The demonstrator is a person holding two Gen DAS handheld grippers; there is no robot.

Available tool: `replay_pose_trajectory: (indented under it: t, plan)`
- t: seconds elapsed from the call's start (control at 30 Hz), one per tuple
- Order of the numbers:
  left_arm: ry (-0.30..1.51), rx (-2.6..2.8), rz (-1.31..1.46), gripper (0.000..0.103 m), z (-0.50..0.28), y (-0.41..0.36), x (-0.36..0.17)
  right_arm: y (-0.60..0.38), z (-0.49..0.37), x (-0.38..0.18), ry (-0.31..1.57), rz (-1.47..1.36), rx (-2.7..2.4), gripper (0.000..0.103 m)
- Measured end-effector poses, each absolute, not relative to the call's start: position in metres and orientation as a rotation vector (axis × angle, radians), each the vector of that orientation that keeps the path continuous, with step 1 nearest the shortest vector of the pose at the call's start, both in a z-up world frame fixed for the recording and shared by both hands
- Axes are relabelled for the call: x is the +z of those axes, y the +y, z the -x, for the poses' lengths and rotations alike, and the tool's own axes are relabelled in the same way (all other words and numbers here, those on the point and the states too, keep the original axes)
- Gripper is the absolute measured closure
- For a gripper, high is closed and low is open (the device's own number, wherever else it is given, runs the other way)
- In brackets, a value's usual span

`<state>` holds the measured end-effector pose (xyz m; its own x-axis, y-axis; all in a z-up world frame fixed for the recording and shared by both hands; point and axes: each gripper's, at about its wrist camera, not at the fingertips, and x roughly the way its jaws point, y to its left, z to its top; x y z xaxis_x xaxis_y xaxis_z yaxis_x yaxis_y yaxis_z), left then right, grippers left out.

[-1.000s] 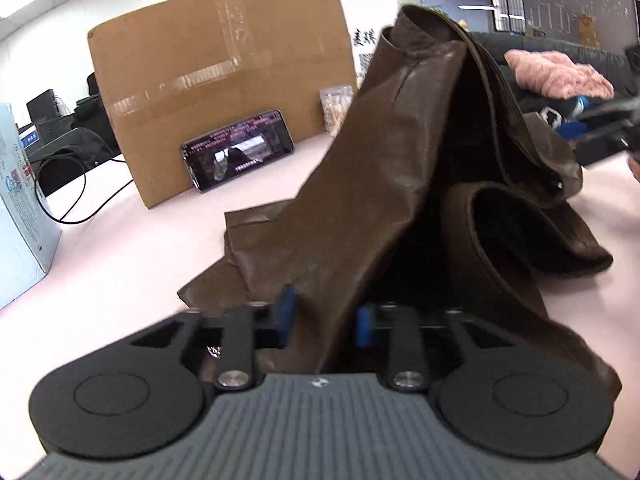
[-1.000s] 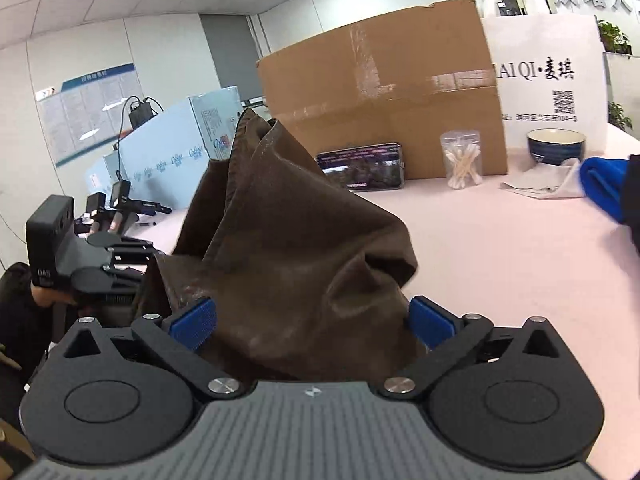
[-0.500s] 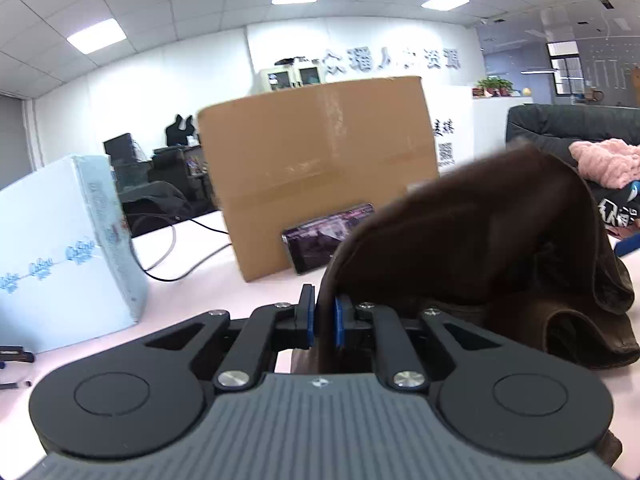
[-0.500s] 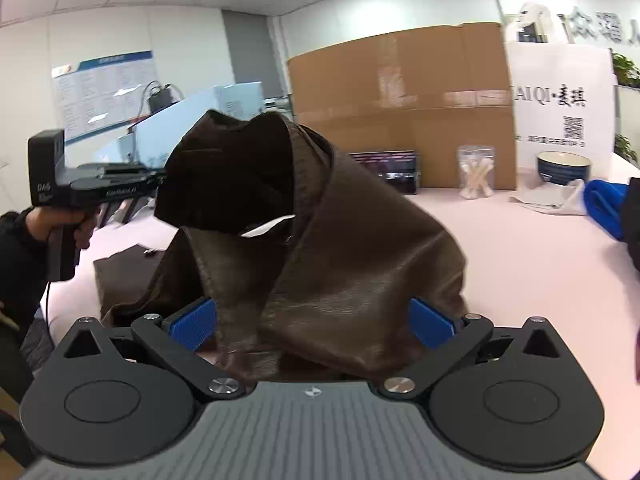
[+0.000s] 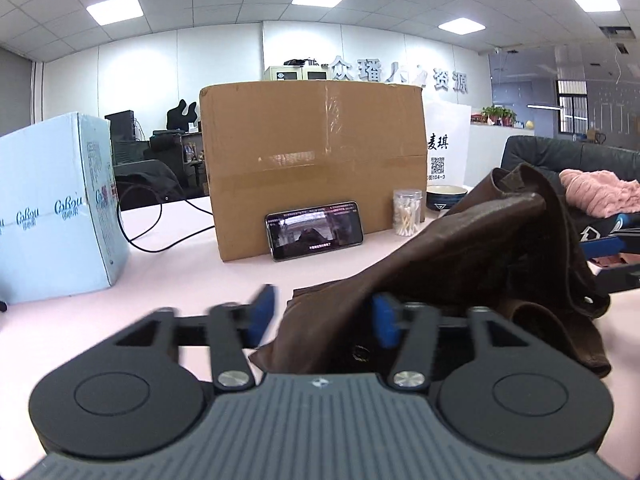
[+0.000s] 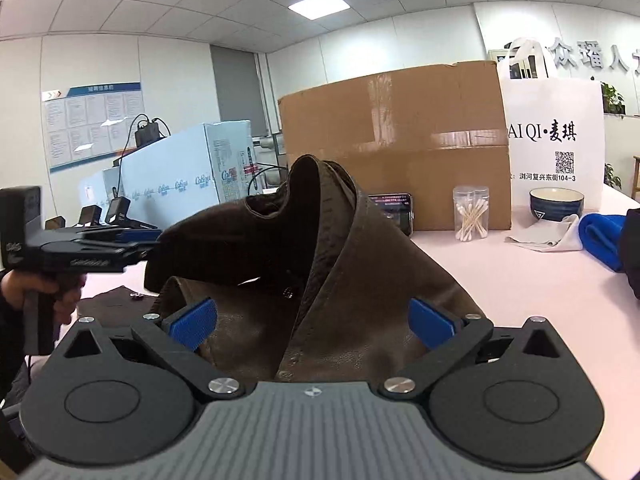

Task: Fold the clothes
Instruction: 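Carry the brown jacket with both grippers and lower it onto the table, then open both grippers and release the jacket on the table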

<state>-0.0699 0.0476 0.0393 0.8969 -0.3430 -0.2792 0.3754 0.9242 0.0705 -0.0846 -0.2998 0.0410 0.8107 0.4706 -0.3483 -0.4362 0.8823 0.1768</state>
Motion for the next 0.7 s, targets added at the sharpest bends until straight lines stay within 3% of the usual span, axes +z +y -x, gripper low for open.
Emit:
replay_pose_trajectory:
  t: [0.17,0.57,0.7]
  plan:
    - [0.238,-0.422,-0.080,0.023,0.079,0.043,0.044,-0.292,0.066,0.039,0.446,-0.111,0.457,0.000]
    - [0.205,-0.392,0.061,0.020,0.057,0.032,0.045,-0.231,0.023,0.030,0.570,-0.070,0.592,0.000]
    - [0.160,-0.326,0.114,0.011,0.051,0.038,0.052,-0.227,0.032,0.043,0.481,-0.064,0.598,0.000]
